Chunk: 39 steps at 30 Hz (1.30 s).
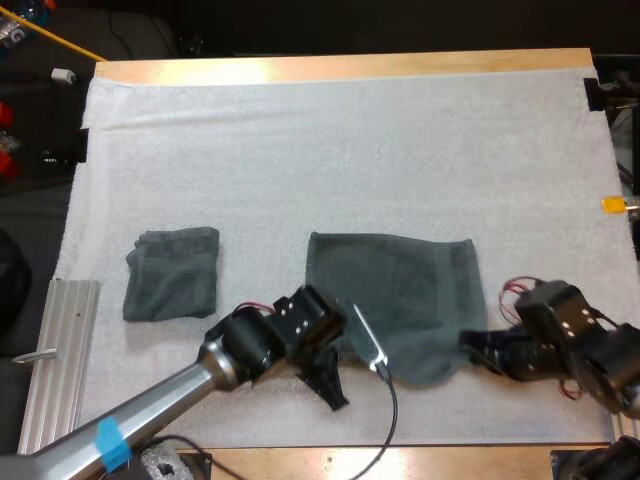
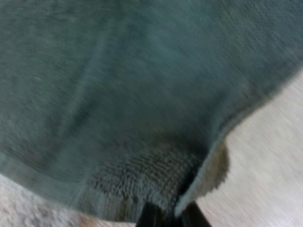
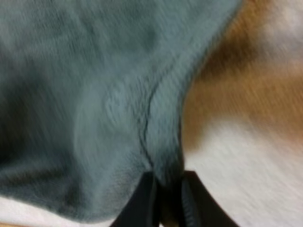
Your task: Pick towel from pile, fold and stack
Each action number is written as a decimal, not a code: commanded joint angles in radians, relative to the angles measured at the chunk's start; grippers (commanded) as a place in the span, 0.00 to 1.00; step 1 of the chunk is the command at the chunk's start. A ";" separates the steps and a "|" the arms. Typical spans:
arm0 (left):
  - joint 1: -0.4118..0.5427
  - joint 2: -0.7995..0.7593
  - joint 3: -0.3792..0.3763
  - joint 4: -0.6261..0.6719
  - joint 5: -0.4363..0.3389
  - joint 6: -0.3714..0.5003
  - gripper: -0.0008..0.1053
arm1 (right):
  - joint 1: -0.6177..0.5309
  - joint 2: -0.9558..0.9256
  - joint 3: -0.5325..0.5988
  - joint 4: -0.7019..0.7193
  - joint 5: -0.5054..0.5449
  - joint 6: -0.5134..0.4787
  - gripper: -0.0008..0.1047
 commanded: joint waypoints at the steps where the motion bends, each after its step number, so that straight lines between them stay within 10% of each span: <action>1: 0.032 0.016 -0.006 -0.025 0.019 0.004 0.01 | -0.001 0.032 -0.006 -0.055 -0.003 0.028 0.01; 10: 0.258 0.162 -0.006 -0.193 0.234 0.047 0.01 | -0.098 0.244 -0.006 -0.294 -0.008 0.226 0.01; 39: 0.373 0.328 -0.064 -0.336 0.045 0.059 0.01 | -0.211 0.394 -0.006 -0.603 0.038 0.294 0.01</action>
